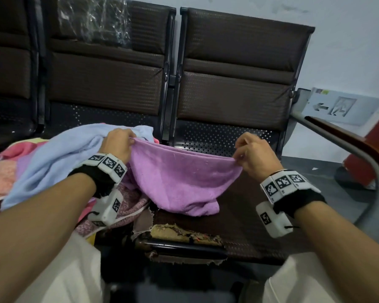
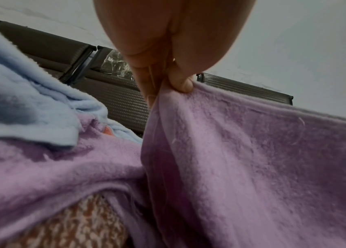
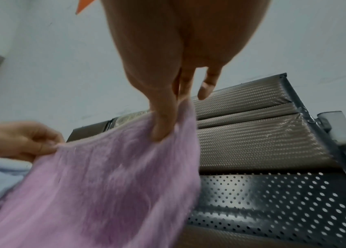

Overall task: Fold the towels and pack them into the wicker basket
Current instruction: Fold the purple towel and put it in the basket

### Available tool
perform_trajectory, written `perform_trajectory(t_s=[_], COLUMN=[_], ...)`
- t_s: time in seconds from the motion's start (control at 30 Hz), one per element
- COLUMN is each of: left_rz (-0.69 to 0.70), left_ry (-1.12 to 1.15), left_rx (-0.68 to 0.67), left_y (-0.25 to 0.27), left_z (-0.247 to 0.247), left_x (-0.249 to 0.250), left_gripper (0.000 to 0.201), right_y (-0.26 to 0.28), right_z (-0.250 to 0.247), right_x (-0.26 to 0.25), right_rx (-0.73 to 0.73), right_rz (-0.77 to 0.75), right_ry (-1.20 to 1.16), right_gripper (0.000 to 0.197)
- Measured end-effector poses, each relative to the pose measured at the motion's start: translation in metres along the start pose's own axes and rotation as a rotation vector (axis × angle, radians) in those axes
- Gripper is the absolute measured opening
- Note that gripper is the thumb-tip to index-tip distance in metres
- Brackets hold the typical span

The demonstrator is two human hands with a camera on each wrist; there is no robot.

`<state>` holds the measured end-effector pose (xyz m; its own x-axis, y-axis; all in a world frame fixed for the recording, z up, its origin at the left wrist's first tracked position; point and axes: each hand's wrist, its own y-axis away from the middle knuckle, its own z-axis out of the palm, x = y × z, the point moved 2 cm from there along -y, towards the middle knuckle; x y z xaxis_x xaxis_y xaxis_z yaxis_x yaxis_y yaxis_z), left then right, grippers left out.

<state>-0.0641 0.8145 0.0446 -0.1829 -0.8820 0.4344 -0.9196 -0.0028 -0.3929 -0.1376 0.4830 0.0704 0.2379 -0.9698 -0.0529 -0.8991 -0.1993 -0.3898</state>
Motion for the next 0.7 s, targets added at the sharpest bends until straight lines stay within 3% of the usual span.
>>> perform_trajectory(t_s=[0.13,0.27,0.43,0.53,0.7], left_rz=[-0.038,-0.072,-0.035,0.013,0.101], left_ry=[0.024,0.059,0.109,0.236,0.356], left_rx=[-0.003,0.004,-0.159,-0.129,0.034], left_y=[0.002,0.002,0.007,0.013,0.014], left_z=[-0.001,0.0,0.005,-0.002,-0.034], left_x=[-0.004,-0.001,0.015,0.035,0.058], left_gripper=[0.017,0.017,0.016,0.016,0.016], right_y=[0.0,0.006,0.003,0.001,0.004], right_z=[0.012,0.025,0.026,0.012,-0.026], right_x=[0.008,0.024,0.04,0.036,0.028], right_rx=[-0.142,-0.109,0.102,0.265,0.464], right_rz=[0.035,0.296,0.513,0.545,0.462], right_ry=[-0.015,-0.241,-0.652,-0.841,-0.681], right_gripper=[0.015,0.015,0.015,0.01,0.004])
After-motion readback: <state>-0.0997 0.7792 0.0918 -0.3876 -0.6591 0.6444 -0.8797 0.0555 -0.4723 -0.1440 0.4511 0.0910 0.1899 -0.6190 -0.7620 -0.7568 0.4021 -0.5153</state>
